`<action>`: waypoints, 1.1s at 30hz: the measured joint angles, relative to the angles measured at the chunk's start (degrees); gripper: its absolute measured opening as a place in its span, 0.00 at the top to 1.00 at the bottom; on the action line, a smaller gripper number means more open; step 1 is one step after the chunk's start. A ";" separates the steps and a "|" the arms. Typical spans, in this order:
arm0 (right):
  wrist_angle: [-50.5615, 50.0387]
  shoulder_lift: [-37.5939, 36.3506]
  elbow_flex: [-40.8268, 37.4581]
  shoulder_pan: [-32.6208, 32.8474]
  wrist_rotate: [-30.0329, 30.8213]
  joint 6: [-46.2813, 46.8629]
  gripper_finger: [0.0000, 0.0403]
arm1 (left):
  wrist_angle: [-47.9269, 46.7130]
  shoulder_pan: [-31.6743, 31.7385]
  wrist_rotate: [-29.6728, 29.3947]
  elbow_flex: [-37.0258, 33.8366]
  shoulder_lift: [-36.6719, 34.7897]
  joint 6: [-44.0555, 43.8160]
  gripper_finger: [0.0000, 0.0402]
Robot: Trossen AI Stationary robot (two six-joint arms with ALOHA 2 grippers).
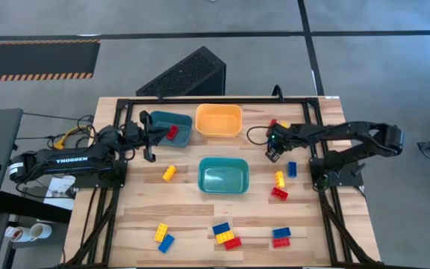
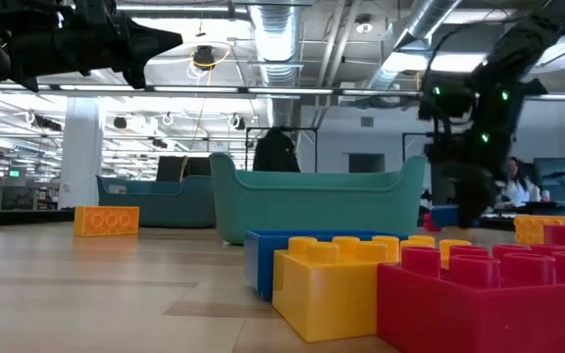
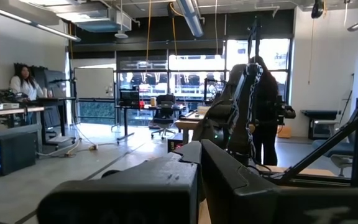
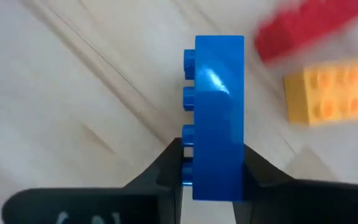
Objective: Sort & place blocks by color
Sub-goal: Put the blue game piece into the green bin
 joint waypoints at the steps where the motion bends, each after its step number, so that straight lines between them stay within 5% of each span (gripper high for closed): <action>1: -0.92 -0.53 1.59 0.74 -0.01 0.25 0.77 | 0.00 0.00 0.01 0.00 0.00 -0.02 1.00; 6: -5.09 -3.15 9.49 6.49 0.05 0.46 0.77 | 0.12 0.00 0.42 0.00 0.00 -3.11 1.00; 18: 7.91 -0.27 20.84 26.55 0.19 -3.63 0.74 | 0.61 0.00 0.37 0.04 -0.01 -4.34 1.00; 33: 6.82 18.75 30.00 29.78 -2.74 -5.99 0.65 | 0.46 -0.02 -0.15 0.07 0.00 -4.34 1.00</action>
